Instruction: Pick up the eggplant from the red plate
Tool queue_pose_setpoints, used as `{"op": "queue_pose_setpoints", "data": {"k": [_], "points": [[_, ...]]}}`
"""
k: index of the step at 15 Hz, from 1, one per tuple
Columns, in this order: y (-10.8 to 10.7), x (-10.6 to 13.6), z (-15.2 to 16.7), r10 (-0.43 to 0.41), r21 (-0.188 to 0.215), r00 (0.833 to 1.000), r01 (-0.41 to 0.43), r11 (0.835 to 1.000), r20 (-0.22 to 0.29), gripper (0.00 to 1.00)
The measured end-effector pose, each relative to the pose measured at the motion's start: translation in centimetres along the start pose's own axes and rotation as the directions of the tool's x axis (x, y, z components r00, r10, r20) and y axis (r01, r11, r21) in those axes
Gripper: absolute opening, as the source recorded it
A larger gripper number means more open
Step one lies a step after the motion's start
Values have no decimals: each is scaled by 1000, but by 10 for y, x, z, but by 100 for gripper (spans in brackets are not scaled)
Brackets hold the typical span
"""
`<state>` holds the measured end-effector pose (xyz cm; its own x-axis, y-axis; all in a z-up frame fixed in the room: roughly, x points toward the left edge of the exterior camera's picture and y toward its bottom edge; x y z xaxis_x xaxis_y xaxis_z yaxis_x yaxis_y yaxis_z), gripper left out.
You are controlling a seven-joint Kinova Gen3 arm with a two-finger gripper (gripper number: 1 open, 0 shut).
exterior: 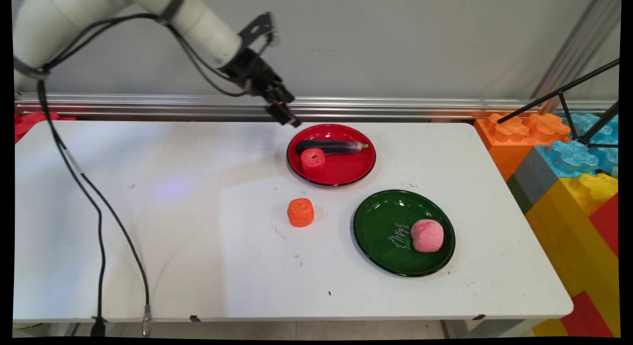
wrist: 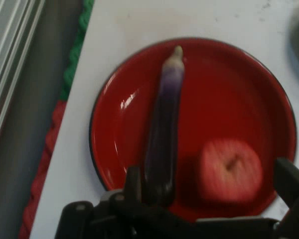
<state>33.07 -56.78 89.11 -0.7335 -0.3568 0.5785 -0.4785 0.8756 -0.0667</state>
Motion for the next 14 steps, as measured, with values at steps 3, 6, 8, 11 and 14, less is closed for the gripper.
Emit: {"op": "queue_pose_setpoints", "data": {"k": [3, 6, 8, 11, 14], "points": [[1, 21, 34, 1, 36, 1000, -1, 999, 0, 100], [-1, 37, 70, 7, 70, 1000, -8, 998, 10, 100], [-3, 42, 93, 13, 82, 1000, -15, 997, 25, 100], [-6, 43, 124, 18, 92, 998, -23, 995, 57, 100], [-8, 41, 146, 23, 97, 996, -30, 995, 81, 100]]}}
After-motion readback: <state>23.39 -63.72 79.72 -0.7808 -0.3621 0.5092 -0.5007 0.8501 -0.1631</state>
